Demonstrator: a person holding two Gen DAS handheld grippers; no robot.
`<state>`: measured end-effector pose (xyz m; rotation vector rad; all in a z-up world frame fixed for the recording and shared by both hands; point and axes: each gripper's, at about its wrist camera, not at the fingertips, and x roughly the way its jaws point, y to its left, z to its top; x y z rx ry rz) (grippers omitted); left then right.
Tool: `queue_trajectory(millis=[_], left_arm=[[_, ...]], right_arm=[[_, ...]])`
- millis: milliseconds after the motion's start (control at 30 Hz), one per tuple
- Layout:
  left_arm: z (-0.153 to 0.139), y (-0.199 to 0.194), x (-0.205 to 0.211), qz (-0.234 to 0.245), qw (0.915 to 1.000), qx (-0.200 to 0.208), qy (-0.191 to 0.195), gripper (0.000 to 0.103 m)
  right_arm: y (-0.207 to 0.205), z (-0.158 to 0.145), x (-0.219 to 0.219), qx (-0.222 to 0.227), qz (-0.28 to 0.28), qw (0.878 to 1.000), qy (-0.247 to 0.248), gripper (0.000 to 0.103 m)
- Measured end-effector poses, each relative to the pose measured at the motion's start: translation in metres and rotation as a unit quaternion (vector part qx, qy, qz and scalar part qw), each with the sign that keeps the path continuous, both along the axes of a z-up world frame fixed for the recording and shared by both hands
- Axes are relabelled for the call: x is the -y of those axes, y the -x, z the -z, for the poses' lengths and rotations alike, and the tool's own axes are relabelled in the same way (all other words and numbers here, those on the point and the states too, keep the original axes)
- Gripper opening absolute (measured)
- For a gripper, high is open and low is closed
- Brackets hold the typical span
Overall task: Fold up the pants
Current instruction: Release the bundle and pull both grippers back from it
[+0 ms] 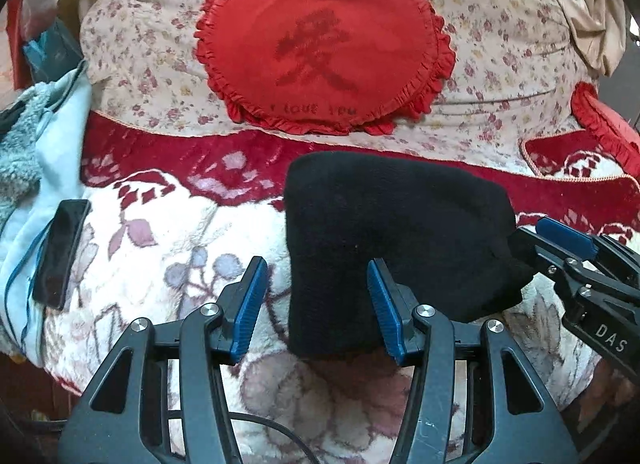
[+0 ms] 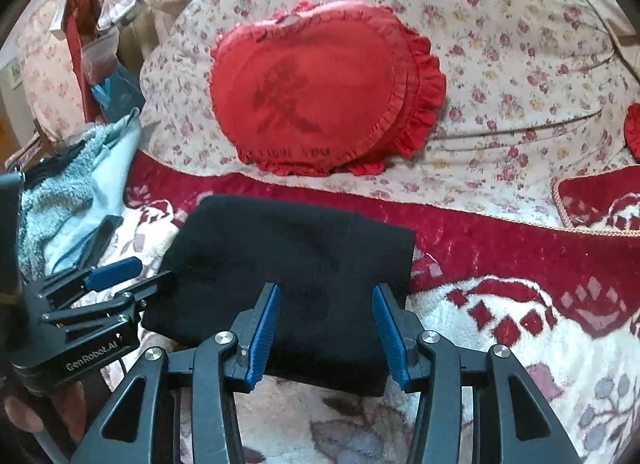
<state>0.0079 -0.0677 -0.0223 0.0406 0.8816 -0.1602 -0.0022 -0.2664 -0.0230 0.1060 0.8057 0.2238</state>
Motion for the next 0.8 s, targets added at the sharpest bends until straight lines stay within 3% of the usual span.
queue_trajectory(millis=[433,800], left_arm=[[-0.033,0.046,-0.012,-0.026,0.9974,0.065,-0.016,0.051],[-0.039,0.062,-0.019,-0.037,0.9963,0.075,-0.021,0.051]], right_arm=[[0.027,-0.029,-0.014,0.027,-0.009,1.0,-0.01,0.046],[0.036,-0.031,-0.021,0.025,-0.018,1.0,-0.006,0.046]])
